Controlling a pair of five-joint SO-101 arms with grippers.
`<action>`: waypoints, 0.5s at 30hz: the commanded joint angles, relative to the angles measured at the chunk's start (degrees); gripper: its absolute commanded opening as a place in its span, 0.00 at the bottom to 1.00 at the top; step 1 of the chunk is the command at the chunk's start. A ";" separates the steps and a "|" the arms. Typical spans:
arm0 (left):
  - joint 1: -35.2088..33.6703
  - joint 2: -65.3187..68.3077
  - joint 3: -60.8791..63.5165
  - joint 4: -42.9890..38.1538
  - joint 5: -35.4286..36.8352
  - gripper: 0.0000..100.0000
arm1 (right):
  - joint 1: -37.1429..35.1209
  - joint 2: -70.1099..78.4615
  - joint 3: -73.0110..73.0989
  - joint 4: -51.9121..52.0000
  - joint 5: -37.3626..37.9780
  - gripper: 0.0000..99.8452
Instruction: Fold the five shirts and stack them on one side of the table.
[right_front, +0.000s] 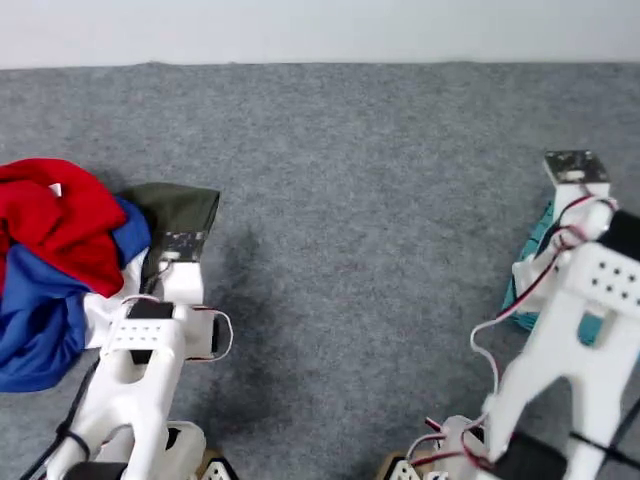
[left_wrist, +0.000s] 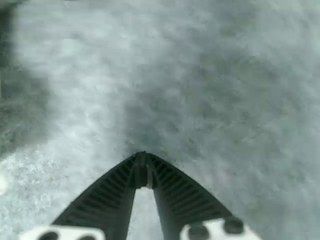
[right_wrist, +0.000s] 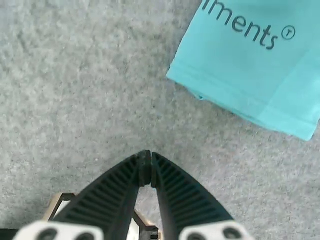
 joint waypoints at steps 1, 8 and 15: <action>0.44 -4.92 -15.25 12.40 -14.59 0.02 | 0.40 -6.55 2.29 2.33 -0.70 0.01; 0.44 -14.51 -31.87 15.74 -17.32 0.02 | 0.40 -14.02 10.20 2.33 -0.70 0.01; -6.33 -16.44 -34.24 7.65 -24.97 0.02 | 0.40 -17.10 15.03 2.33 -0.70 0.01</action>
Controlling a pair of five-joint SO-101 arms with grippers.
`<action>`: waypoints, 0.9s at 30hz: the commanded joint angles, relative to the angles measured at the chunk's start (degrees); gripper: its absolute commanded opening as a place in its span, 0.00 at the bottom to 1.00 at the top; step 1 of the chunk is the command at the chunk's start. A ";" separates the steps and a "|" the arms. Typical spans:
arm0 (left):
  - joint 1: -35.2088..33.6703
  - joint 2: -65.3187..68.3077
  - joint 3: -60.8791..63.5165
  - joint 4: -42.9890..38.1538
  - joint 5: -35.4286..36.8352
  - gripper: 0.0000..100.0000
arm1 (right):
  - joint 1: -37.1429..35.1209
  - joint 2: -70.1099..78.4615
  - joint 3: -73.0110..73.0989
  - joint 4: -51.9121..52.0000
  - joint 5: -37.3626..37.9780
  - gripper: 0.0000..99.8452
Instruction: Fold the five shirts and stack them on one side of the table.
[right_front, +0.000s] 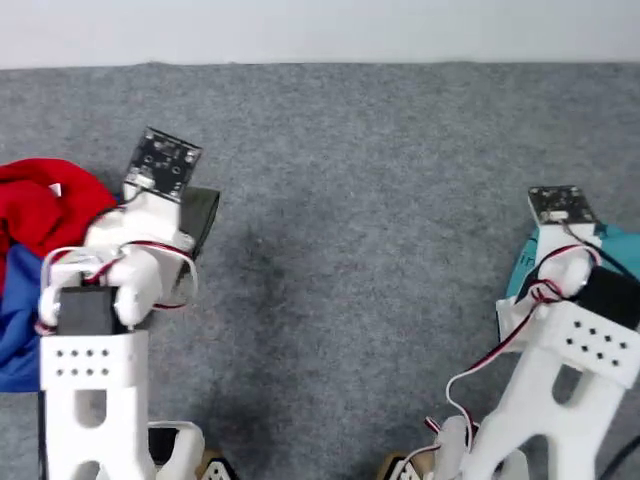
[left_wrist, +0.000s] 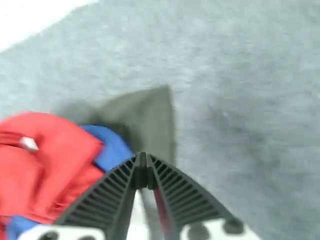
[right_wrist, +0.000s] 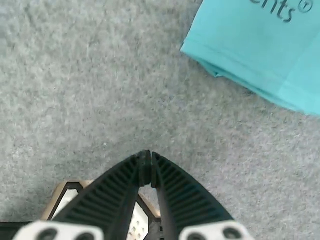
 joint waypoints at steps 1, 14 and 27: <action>-5.63 0.79 -1.63 -5.36 -7.65 0.03 | 0.40 -1.89 0.88 2.33 -0.70 0.01; -21.10 36.57 -18.77 -10.81 -14.68 0.21 | 0.40 -1.80 2.46 2.24 -0.70 0.01; -21.01 61.98 -36.53 -10.73 -14.68 0.19 | 0.40 -1.80 2.55 2.24 -0.70 0.01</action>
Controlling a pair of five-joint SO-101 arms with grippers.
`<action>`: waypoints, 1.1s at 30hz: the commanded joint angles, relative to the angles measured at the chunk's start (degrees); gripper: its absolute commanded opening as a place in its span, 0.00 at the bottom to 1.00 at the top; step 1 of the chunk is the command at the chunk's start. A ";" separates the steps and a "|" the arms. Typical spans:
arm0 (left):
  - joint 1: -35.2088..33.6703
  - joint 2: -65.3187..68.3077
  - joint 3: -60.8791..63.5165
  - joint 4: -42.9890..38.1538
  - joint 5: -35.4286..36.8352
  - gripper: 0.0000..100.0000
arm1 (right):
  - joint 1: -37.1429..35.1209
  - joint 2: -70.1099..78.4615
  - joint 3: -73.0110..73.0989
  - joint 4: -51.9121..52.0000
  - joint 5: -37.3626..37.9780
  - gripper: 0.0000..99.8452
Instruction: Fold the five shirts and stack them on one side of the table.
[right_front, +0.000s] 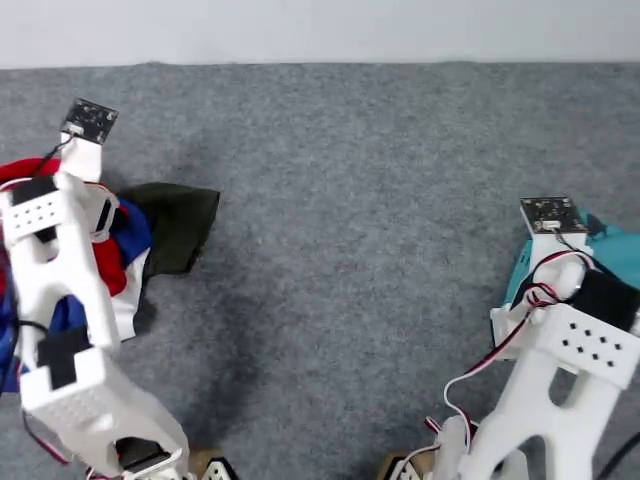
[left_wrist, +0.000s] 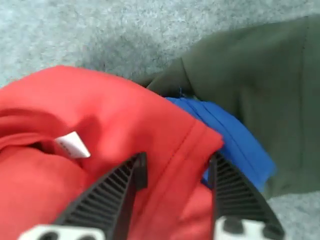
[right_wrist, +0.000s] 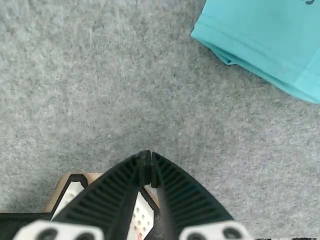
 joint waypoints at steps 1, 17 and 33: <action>-0.18 1.23 -4.88 -1.14 -0.70 0.16 | 0.40 -1.36 -0.35 2.24 -0.70 0.01; 5.63 -17.49 -6.20 2.73 -0.62 0.01 | 0.40 -1.45 -0.35 2.24 -0.70 0.01; 42.20 -30.77 -5.76 5.63 9.58 0.01 | 0.40 -1.89 -0.53 2.24 -0.70 0.01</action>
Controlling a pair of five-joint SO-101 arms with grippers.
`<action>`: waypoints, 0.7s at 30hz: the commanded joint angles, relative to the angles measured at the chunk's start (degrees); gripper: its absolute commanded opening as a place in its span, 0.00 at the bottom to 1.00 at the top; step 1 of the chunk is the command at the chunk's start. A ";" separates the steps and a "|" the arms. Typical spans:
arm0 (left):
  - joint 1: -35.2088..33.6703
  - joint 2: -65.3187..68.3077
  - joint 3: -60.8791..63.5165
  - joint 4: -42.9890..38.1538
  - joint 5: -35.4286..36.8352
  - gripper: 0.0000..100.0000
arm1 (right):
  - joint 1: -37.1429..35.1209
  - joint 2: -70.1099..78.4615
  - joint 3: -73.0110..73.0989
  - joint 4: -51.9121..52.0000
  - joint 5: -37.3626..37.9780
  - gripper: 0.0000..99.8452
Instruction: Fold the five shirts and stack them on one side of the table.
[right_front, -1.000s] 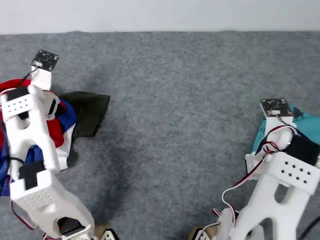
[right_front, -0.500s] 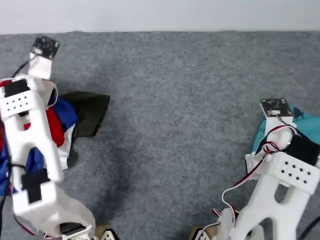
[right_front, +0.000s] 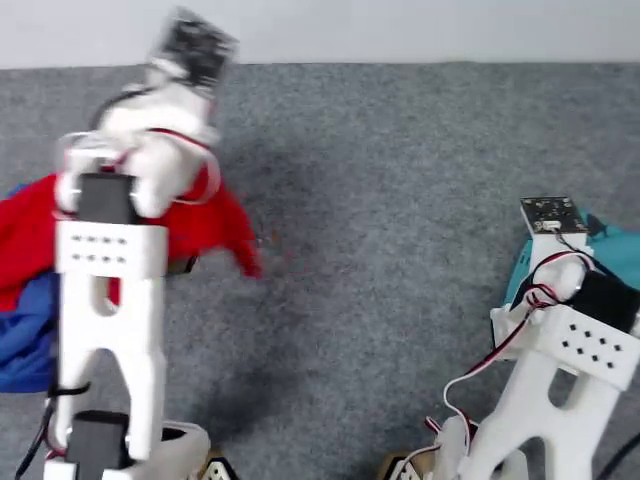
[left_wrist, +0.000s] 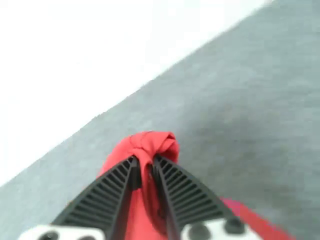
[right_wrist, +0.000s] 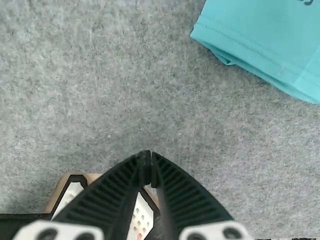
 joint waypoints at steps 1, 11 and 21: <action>11.96 0.79 -2.07 0.88 0.70 0.01 | 0.40 -1.54 -0.53 2.24 -0.70 0.01; 36.48 12.48 -2.51 -3.96 5.54 0.01 | 0.66 -1.54 -0.35 2.24 -0.70 0.01; 38.95 15.30 -11.65 4.57 11.34 0.21 | 0.66 -1.54 -0.35 2.24 -0.70 0.01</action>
